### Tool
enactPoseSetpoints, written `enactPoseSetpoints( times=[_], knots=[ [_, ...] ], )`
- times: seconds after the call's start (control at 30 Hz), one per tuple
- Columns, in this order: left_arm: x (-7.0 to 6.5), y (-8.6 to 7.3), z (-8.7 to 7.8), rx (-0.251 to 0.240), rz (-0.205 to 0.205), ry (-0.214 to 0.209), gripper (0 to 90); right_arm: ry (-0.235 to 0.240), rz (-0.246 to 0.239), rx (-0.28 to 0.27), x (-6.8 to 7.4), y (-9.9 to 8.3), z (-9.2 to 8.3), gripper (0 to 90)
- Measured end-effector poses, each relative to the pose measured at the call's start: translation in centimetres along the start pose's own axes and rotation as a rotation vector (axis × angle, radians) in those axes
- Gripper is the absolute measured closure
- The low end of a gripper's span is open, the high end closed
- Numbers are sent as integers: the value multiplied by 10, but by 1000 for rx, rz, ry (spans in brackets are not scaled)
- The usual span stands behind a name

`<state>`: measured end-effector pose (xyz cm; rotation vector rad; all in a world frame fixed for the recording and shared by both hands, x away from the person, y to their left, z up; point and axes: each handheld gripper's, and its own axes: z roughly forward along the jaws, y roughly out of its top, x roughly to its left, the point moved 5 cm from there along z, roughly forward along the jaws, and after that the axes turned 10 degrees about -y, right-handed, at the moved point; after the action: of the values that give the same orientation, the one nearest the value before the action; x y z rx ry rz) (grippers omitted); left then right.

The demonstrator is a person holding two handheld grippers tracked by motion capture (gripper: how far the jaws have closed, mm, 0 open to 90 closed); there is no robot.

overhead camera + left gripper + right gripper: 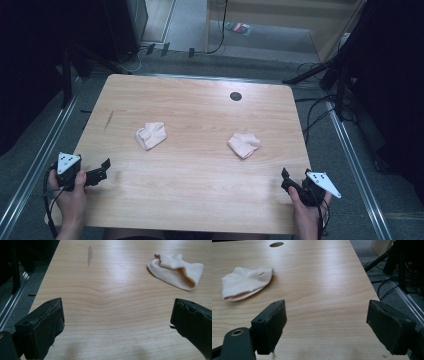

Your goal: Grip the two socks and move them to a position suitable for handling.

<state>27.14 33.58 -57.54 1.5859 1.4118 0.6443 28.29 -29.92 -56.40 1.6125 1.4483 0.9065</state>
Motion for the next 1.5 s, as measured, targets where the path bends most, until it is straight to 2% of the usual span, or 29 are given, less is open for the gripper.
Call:
enactPoseSetpoints(
  times=[0.37, 0.53, 0.57, 0.63, 0.73, 0.77, 0.8, 0.87, 0.93, 1.07, 1.13, 1.17, 1.2, 1.3, 1.37, 1.43, 1.47, 1.5],
  knots=[
    [1, 0, -2, -17, -13, -7, 0, 12, -13, -1, 6, -1, 0, 177],
    [-2, 0, -2, -16, -10, -23, 0, 15, -17, 4, 7, -1, -1, 177],
    [-3, 1, -2, -16, -21, -33, 0, 15, -16, 3, 7, -1, -1, 178],
    [-7, 3, -2, -24, -41, -56, 0, 17, -13, 3, 8, -1, -2, 178],
    [-17, 6, 0, -18, -38, -60, 0, 19, -9, 4, 9, -1, -2, 180],
    [-24, 7, 3, -8, -40, -82, 0, 19, -8, 5, 9, -1, -2, 180],
    [-24, 7, 3, -8, -40, -82, 0, 19, -8, 5, 9, -1, -2, 180],
    [-34, 12, 9, 9, -26, -115, 0, 16, -13, 3, 9, 0, -4, 181],
    [-44, 20, 15, 28, -12, -130, 0, 21, -9, 6, 10, 0, -5, 183],
    [-52, 30, 23, 31, -28, -137, 0, 23, -21, 11, 12, -1, -5, 185],
    [-58, 35, 34, 58, -13, -127, 0, 26, -19, 14, 13, -2, -6, 186],
    [-58, 35, 34, 58, -13, -127, 0, 26, -20, 16, 13, -2, -6, 187],
    [-62, 38, 42, 81, -9, -118, 0, 24, -20, 19, 14, -2, -6, 187],
    [-65, 40, 49, 95, -12, -128, 0, 24, -28, 24, 14, -3, -5, 188],
    [-67, 41, 56, 98, -16, -132, 71, 20, -31, 31, 14, -3, -5, 190],
    [-70, 43, 61, 99, -7, -130, 157, 18, -31, 34, 15, -3, -4, 191],
    [-72, 44, 64, 97, 3, -133, 172, 18, -33, 33, 15, -3, -4, 192],
    [-76, 46, 68, 105, 21, -151, 279, 16, -35, 36, 16, -4, -4, 193]
  ],
)
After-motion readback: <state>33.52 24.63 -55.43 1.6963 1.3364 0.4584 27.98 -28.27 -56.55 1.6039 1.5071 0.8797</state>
